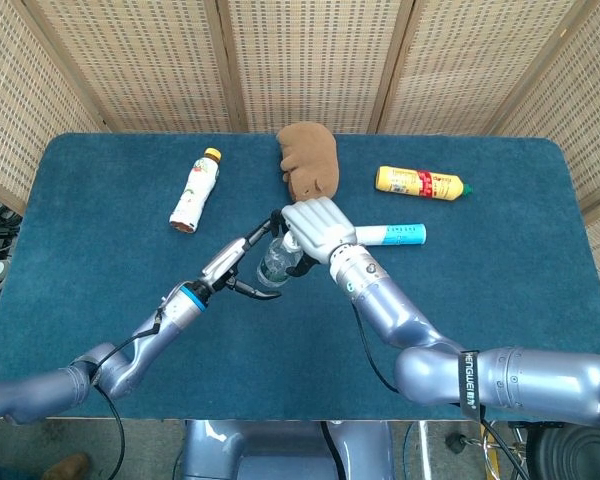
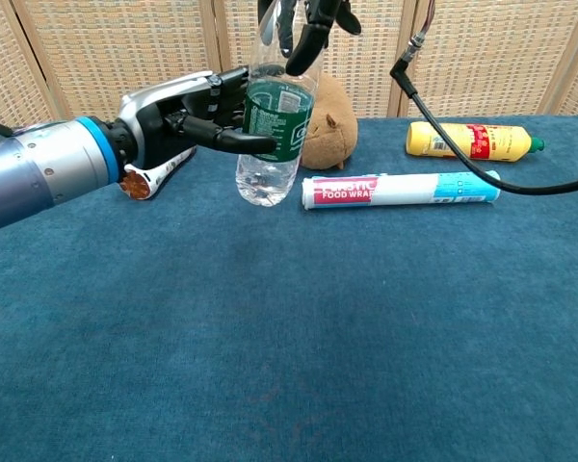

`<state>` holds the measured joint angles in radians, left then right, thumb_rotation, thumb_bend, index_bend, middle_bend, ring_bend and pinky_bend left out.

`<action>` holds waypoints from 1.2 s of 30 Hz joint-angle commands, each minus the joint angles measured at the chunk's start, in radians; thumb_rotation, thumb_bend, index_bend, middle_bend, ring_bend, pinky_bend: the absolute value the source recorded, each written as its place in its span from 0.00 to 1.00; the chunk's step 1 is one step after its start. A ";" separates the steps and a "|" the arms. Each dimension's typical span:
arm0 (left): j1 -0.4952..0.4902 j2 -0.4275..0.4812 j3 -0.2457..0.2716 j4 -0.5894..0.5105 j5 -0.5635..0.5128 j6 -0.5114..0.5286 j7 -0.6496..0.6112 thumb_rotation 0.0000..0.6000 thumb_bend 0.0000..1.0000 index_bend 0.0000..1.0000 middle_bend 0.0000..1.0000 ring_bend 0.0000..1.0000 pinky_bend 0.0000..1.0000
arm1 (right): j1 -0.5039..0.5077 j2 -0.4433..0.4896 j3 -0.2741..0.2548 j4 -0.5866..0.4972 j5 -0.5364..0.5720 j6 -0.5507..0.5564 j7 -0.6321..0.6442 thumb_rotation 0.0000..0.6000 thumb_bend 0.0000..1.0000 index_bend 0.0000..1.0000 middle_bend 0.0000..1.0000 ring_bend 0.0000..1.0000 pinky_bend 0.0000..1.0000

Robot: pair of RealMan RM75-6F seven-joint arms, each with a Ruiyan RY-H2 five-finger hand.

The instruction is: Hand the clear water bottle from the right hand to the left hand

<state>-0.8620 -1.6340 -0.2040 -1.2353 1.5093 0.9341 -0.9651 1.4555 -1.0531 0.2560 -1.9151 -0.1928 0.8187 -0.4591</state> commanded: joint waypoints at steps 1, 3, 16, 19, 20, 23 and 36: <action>-0.009 -0.013 -0.005 0.000 -0.012 -0.008 0.009 0.95 0.00 0.00 0.00 0.00 0.00 | 0.002 0.003 0.004 -0.002 0.004 -0.001 0.006 1.00 0.60 0.65 0.57 0.57 0.69; -0.015 -0.022 -0.007 0.001 -0.018 -0.011 0.011 0.99 0.00 0.00 0.00 0.00 0.00 | 0.003 0.005 0.004 -0.002 0.005 -0.003 0.006 1.00 0.60 0.65 0.57 0.57 0.69; -0.017 -0.076 -0.052 -0.010 -0.107 0.002 0.072 1.00 0.44 0.63 0.48 0.51 0.47 | -0.003 0.025 -0.011 -0.005 0.002 -0.015 0.014 1.00 0.60 0.65 0.57 0.57 0.69; -0.019 -0.078 -0.057 -0.019 -0.120 -0.004 0.089 1.00 0.48 0.69 0.53 0.55 0.51 | -0.004 0.028 -0.012 -0.006 -0.001 -0.017 0.017 1.00 0.60 0.65 0.57 0.57 0.69; -0.020 -0.079 -0.058 -0.021 -0.124 -0.005 0.094 1.00 0.49 0.70 0.53 0.55 0.51 | -0.004 0.028 -0.012 -0.006 -0.001 -0.017 0.018 1.00 0.60 0.65 0.57 0.57 0.69; -0.021 -0.080 -0.062 -0.026 -0.131 -0.009 0.103 1.00 0.50 0.70 0.54 0.55 0.51 | -0.004 0.031 -0.013 -0.008 -0.001 -0.022 0.022 1.00 0.47 0.45 0.45 0.48 0.59; -0.022 -0.082 -0.070 -0.023 -0.138 -0.012 0.115 1.00 0.49 0.72 0.54 0.55 0.51 | -0.070 0.063 0.033 -0.012 -0.114 -0.056 0.133 1.00 0.00 0.00 0.00 0.00 0.00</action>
<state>-0.8839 -1.7161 -0.2734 -1.2582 1.3717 0.9227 -0.8504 1.3880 -0.9916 0.2883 -1.9276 -0.3043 0.7606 -0.3264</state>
